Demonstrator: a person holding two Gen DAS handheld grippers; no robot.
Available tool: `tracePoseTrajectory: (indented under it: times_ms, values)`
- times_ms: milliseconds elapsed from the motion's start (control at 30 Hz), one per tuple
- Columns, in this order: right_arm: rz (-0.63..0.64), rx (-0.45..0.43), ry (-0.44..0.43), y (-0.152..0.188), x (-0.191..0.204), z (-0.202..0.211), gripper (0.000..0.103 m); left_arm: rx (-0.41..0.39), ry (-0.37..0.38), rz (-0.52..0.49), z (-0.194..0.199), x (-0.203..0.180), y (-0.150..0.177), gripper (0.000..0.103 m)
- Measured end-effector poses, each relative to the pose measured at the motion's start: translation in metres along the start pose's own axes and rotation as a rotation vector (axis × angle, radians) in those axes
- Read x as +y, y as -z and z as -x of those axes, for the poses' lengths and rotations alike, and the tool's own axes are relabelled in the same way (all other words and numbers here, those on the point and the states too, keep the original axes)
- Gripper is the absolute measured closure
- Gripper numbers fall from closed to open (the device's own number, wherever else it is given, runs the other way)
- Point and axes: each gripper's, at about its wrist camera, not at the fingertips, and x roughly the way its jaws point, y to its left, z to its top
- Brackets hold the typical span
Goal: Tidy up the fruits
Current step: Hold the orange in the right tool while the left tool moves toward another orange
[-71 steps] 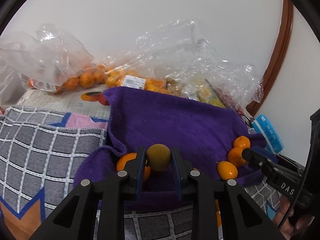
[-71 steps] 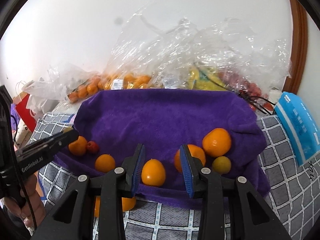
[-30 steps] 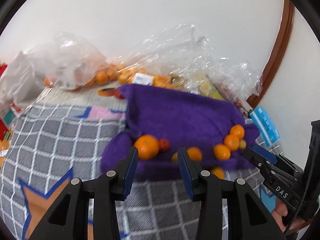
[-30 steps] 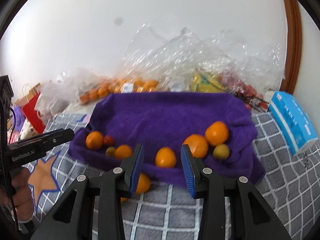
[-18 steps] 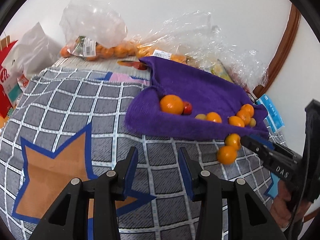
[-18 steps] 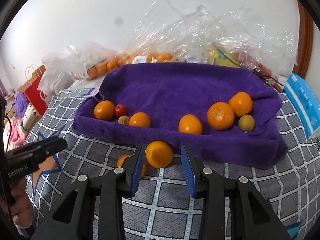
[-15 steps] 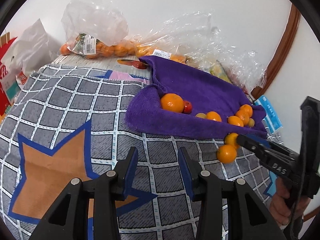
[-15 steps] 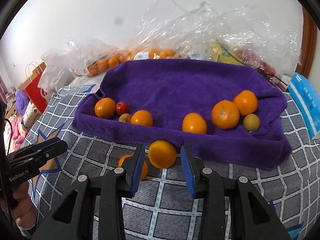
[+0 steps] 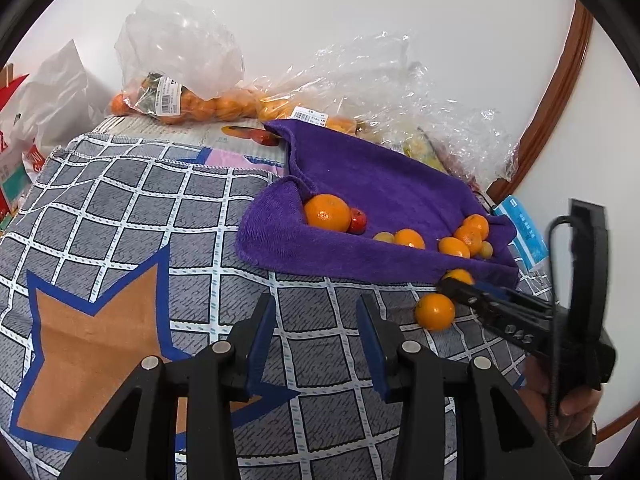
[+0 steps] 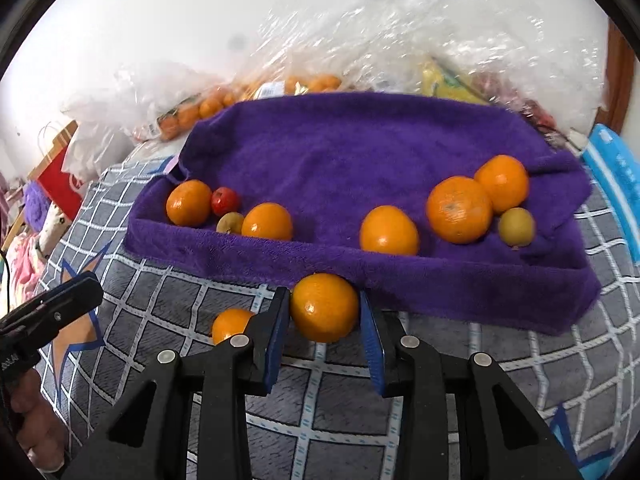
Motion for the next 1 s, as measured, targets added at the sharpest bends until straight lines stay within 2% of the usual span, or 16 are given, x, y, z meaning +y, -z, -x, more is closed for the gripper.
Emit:
tracePoseTrajectory:
  times_ms: [133,300,433,567,700,1000]
  values:
    - [0.006,-0.015,0.029,0.01,-0.006,0.021,0.068,0.016,-0.011,0.002,-0.005,0.001,0.001,0.064]
    - [0.005,0.009,0.086,0.038,-0.017,0.033,0.068,0.026,-0.022,0.003,-0.009,0.001,0.002,0.064]
    - [-0.015,-0.01,0.071,0.052,-0.022,0.033,0.068,0.039,-0.053,-0.011,-0.015,-0.001,0.005,0.064]
    - [-0.011,-0.031,0.078,0.056,-0.021,0.033,0.068,0.056,-0.097,-0.033,-0.022,-0.005,0.009,0.064]
    - [-0.053,-0.035,0.043,0.055,-0.028,0.033,0.068,0.049,-0.125,-0.057,-0.024,-0.01,0.012,0.063]
    - [0.028,-0.053,0.053,0.056,-0.016,0.037,0.068,0.038,-0.105,-0.012,-0.024,-0.005,0.012,0.061]
